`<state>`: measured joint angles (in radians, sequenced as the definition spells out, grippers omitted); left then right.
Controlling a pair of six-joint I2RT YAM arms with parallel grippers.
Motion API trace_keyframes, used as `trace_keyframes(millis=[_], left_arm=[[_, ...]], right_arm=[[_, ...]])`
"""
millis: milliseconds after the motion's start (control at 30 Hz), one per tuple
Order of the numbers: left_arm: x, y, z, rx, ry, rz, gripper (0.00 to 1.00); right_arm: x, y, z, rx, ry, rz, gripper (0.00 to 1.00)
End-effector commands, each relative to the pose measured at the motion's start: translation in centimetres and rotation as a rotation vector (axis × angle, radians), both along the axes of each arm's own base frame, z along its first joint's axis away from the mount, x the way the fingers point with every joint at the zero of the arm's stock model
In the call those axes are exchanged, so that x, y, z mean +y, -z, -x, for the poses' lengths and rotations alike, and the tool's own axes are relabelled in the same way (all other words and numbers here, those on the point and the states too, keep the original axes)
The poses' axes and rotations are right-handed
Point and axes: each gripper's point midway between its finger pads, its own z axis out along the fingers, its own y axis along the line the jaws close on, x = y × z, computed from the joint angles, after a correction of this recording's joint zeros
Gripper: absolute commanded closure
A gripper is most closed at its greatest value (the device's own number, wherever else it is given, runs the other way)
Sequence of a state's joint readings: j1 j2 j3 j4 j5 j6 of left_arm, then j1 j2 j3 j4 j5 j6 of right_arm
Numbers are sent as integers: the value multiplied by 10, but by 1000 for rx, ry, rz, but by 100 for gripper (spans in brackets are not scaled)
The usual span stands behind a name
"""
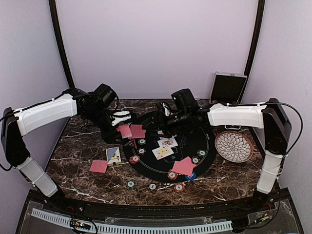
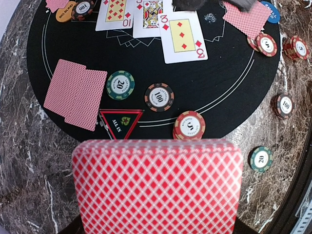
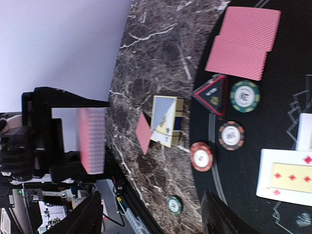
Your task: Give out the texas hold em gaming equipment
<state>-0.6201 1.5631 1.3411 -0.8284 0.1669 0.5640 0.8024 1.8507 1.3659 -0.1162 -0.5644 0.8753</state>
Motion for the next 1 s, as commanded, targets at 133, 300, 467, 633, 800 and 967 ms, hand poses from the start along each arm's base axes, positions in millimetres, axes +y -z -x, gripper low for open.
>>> trace_keyframes(millis=[133,300,467,633,800,967], left_arm=[[-7,-13,2,11,-2,51,100],[-8,-16,2,8,-3,60,100],[-9,-18,1,9,-3,66,100],[-9,-18,1,10,-5,62,100],[-9,-19,0,6,-4,63,100],[-10,-19,0,6,-3,63,100]], right_arm=[[60,-24,22,66,-113,-213,30],[70,-28,26,93,-128,-262,30],[75,-29,28,113,-142,-291,30],[81,-27,29,134,-160,-310,31],[88,-22,31,156,-183,-313,32],[98,-26,30,162,-211,-346,32]])
